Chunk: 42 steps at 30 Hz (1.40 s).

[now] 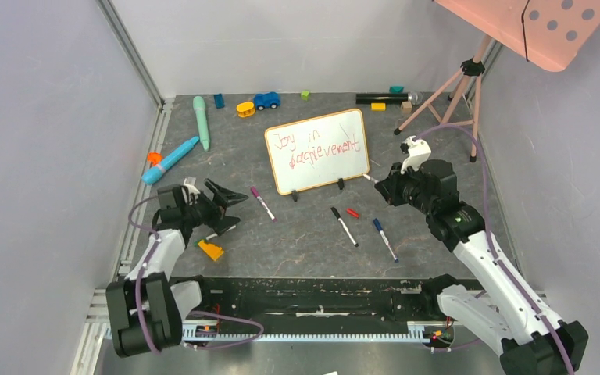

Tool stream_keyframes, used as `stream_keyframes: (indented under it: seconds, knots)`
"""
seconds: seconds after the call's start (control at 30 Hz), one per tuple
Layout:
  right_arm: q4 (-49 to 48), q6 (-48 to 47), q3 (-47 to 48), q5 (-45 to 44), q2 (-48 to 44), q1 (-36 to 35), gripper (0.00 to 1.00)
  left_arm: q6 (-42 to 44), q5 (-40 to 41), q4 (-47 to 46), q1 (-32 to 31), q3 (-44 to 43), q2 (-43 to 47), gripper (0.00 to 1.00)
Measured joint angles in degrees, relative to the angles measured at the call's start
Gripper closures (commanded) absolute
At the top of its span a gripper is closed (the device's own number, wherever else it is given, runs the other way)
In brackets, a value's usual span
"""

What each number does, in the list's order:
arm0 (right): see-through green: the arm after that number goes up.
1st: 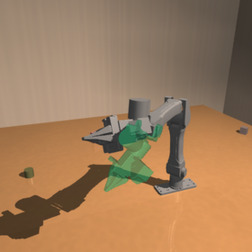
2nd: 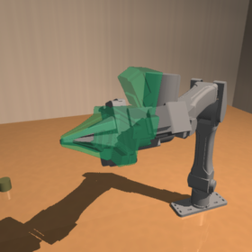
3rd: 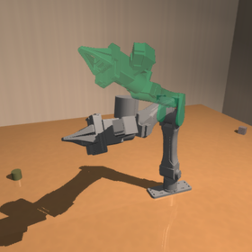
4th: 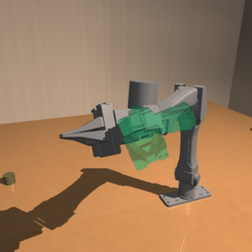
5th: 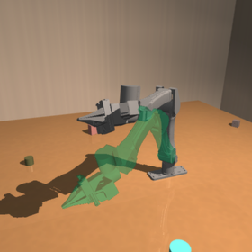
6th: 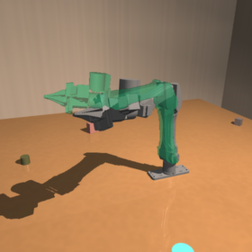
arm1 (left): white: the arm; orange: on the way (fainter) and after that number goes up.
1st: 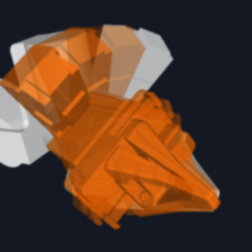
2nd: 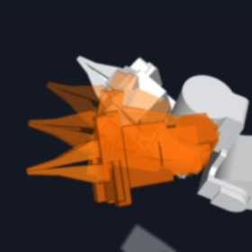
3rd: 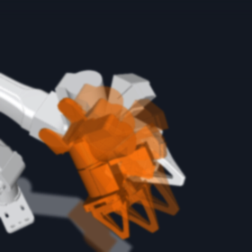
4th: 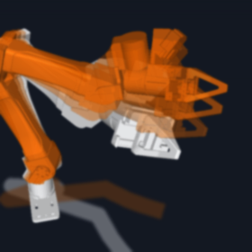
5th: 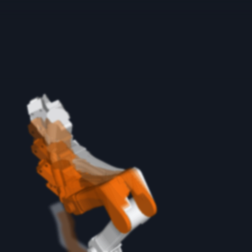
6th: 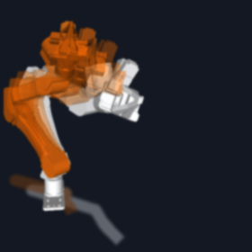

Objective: Write a sentence on the whiteboard
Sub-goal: Pick up the pen cap from the center of the board.

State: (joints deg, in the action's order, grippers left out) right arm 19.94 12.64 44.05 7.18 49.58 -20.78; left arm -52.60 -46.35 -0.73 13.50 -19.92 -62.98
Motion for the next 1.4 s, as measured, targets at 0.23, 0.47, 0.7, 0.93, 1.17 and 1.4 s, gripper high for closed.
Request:
stream_keyframes:
  seconds: [0.23, 0.47, 0.7, 0.93, 1.17, 1.4]
  knots:
    - [1.53, 0.22, -1.25, 0.72, -2.08, 0.0, 1.0, 5.7, 1.84, 10.21, -5.55, -17.9, 4.13, 0.0]
    - [2.34, 0.2, -1.11, 0.39, -2.05, 0.0, 1.0, -5.03, 6.19, 1.7, -10.03, -10.34, -0.37, 0.0]
    - [4.92, 0.2, -0.26, -1.25, -2.29, 0.0, 1.0, -1.31, 21.07, 16.02, -32.68, -32.7, -5.09, 0.08]
    - [9.84, 0.66, 1.29, -7.85, -2.73, 0.0, 1.0, -4.83, 31.69, 23.61, -45.94, -39.41, -20.72, 0.19]
    - [14.93, 2.05, 2.51, -16.39, -6.14, 0.0, 1.0, -14.58, 37.81, 30.84, -55.65, -46.62, -30.21, 0.22]
    - [18.36, 3.32, 2.27, -21.51, -12.33, 0.0, 1.0, -24.33, 43.01, 37.29, -62.58, -64.13, -40.92, 0.39]
